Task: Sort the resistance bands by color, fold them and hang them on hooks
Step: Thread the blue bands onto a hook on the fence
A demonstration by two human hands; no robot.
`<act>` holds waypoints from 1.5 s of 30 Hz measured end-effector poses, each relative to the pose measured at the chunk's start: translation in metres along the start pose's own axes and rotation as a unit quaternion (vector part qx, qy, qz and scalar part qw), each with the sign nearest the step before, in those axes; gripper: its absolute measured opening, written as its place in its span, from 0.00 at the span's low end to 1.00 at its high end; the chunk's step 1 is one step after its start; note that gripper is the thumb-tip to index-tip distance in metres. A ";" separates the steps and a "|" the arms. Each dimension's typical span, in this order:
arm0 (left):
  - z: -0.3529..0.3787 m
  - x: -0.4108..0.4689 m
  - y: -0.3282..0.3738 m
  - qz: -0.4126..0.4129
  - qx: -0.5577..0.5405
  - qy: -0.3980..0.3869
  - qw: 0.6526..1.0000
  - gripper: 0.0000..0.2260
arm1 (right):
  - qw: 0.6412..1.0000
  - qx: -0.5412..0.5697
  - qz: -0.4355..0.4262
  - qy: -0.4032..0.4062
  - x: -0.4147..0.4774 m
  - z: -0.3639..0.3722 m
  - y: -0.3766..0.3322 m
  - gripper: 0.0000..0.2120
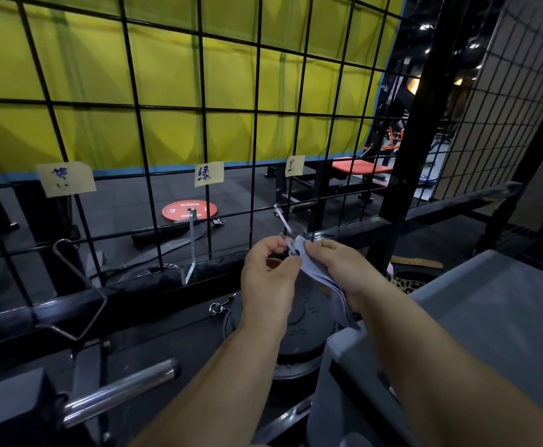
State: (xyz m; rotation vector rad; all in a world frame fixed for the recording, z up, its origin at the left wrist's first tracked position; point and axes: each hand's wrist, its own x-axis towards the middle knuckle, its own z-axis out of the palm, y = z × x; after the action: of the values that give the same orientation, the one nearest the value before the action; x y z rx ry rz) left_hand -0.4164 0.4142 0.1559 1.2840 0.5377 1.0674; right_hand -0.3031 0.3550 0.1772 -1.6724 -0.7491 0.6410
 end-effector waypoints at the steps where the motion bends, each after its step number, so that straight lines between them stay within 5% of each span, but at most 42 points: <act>1: 0.000 0.000 0.001 -0.002 -0.007 0.001 1.000 0.09 | 1.000 0.008 0.004 0.003 0.001 -0.001 0.002 0.18; 5: 0.001 0.000 0.002 0.003 -0.006 0.007 1.000 0.06 | 0.999 0.039 0.005 -0.011 0.001 -0.006 0.008 0.12; 17: 0.002 -0.004 0.007 0.055 0.107 0.025 0.992 0.07 | 0.996 -0.054 -0.044 -0.053 0.003 -0.010 0.020 0.14; 22: 0.001 -0.003 0.007 0.069 0.149 0.025 0.986 0.10 | 0.998 0.007 -0.011 -0.064 -0.006 -0.014 0.033 0.19; 32: -0.002 -0.012 -0.006 0.071 0.187 -0.009 0.980 0.14 | 0.995 0.040 0.036 -0.082 -0.012 -0.023 0.069 0.09; 45: -0.012 -0.021 -0.040 0.042 0.266 -0.056 0.961 0.09 | 0.993 0.071 0.069 -0.059 -0.023 -0.021 0.099 0.07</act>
State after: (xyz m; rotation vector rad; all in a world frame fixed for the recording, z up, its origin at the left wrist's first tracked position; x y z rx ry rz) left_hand -0.4229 0.4048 0.1101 1.8403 0.7191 0.9424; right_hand -0.2881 0.3084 0.0854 -1.5746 -0.6582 0.8769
